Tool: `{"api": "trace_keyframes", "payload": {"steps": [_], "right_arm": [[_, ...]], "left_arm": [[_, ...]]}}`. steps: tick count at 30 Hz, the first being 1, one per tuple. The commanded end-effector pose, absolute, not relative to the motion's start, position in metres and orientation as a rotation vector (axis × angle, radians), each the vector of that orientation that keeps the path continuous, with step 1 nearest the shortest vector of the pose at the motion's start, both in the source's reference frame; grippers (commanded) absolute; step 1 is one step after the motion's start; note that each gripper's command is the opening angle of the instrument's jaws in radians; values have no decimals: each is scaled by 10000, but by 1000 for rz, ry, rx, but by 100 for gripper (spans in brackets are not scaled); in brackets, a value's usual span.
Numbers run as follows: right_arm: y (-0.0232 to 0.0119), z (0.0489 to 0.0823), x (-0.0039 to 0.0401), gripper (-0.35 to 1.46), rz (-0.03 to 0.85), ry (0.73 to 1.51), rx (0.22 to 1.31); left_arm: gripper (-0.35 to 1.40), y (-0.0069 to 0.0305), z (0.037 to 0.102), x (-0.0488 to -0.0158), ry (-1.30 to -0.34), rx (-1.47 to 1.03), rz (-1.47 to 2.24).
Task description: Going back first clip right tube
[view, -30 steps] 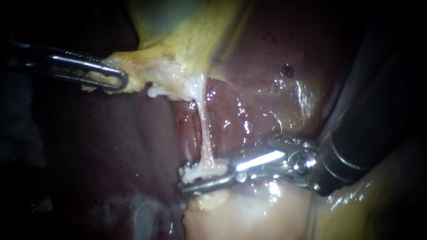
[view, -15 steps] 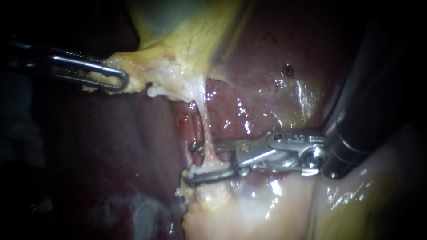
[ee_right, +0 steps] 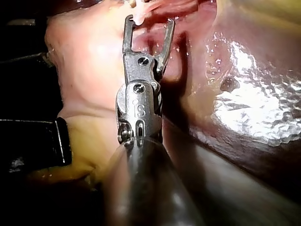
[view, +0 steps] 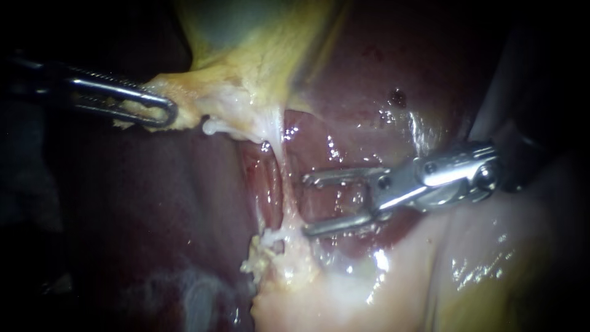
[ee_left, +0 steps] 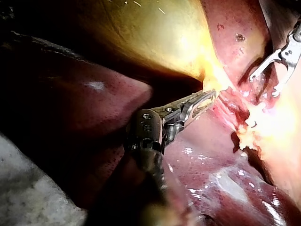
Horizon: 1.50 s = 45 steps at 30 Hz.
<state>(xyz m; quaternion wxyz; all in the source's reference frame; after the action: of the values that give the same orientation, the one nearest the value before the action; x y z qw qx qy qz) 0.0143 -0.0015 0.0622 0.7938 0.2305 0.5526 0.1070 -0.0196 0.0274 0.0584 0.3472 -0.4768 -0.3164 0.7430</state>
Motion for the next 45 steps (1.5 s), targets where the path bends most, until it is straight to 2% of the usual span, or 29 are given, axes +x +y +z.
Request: {"api": "trace_keyframes", "payload": {"steps": [1, 8, 30, 45], "right_arm": [[-13, 619, 138, 50, 229, 1188, 489], [-7, 611, 125, 50, 236, 1185, 476], [-9, 610, 124, 50, 235, 1185, 477], [-9, 610, 124, 50, 235, 1185, 477]], "left_arm": [[-35, 274, 585, -196, -821, -1237, 1927], [-35, 273, 586, -197, -819, -1237, 1928], [-35, 269, 634, -217, -814, -1244, 1943], [-35, 268, 641, -228, -820, -1239, 1950]]}}
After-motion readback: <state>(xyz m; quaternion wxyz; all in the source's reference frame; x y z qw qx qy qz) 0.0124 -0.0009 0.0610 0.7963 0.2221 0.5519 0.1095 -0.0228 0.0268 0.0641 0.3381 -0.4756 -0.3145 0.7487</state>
